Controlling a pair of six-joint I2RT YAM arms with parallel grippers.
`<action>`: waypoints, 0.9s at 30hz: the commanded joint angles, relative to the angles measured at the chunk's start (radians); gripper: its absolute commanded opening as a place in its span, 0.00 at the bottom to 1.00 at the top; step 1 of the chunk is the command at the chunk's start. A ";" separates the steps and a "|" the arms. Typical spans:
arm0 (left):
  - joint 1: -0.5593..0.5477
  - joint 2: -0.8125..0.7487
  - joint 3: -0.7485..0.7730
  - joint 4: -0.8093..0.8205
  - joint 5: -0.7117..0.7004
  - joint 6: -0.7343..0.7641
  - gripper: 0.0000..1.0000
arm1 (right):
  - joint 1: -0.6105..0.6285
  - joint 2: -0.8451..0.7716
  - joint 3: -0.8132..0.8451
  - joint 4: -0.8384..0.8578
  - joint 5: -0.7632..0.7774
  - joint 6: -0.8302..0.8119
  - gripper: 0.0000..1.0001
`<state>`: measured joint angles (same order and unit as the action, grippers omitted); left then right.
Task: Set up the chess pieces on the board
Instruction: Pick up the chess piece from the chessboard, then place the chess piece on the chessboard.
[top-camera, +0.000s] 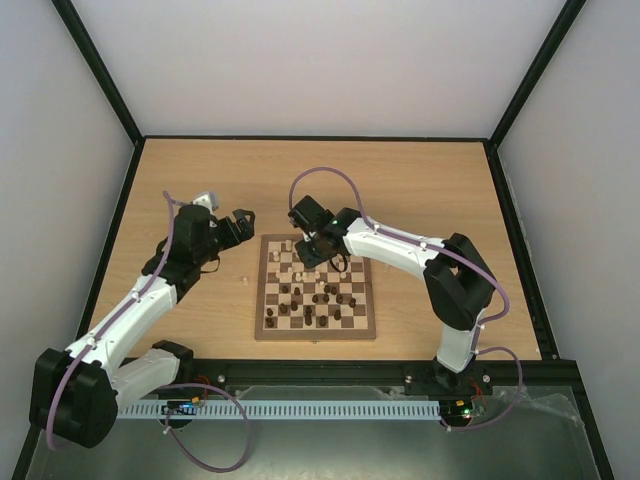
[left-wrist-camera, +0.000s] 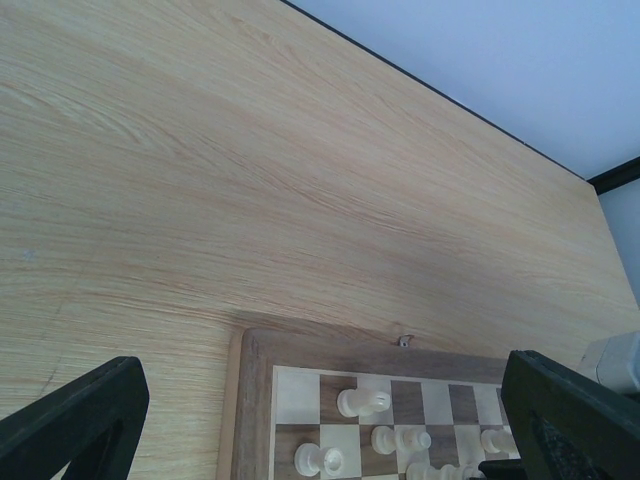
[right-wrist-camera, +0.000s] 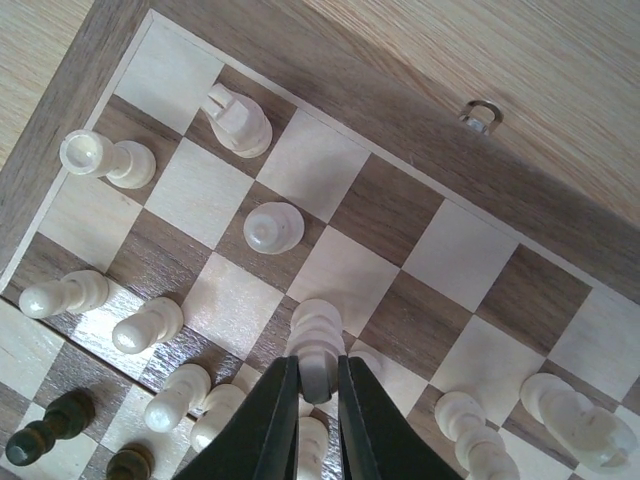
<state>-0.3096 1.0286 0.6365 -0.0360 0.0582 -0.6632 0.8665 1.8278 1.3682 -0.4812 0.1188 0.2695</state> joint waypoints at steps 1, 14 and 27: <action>-0.002 -0.020 -0.013 0.009 -0.005 -0.004 0.99 | 0.007 0.016 0.032 -0.046 0.023 -0.008 0.11; -0.002 -0.031 -0.016 0.011 0.000 -0.003 0.99 | 0.007 0.036 0.090 -0.038 0.144 0.000 0.04; -0.002 -0.032 -0.017 0.012 0.003 -0.003 0.99 | -0.006 0.083 0.100 -0.013 0.137 0.000 0.03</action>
<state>-0.3096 1.0122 0.6327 -0.0360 0.0589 -0.6632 0.8654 1.8942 1.4490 -0.4751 0.2520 0.2726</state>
